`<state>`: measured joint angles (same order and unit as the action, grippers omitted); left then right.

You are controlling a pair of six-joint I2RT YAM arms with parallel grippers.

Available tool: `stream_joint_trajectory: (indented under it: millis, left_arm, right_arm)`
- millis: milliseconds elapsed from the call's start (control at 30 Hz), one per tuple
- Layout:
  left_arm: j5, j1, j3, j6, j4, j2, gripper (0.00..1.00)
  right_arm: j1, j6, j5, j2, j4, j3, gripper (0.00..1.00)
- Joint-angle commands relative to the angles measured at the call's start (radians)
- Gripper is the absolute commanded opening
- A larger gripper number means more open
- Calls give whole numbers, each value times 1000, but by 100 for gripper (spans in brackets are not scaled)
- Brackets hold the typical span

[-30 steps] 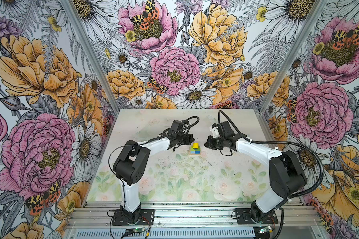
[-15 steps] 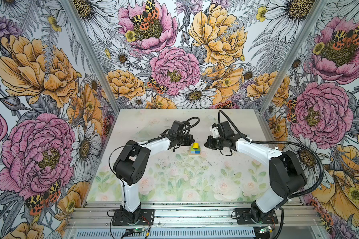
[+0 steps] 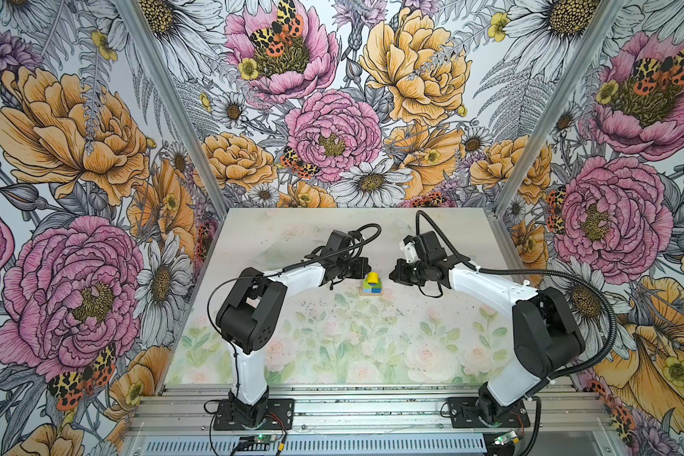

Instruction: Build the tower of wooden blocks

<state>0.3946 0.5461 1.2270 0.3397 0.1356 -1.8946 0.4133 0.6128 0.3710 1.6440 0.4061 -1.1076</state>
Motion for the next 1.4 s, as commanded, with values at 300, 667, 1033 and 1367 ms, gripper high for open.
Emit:
stream_joint_trajectory:
  millis: [300,667,1033,1367]
  left_arm:
    - [-1,9,16,-26,17,1,0]
    - [-22,6,19,-34,30,4,0]
    - [-48,-17,14,-32,27,29,0]
    - [-66,-41,-18,-27,14,63,0]
  right_arm:
    - [6,4,-1,0,-34,9,0]
    - [6,8,8,17,-44,2,0]
    - [16,24,26,79,-66,-43,0]
    - [31,27,30,103,-67,-77,0]
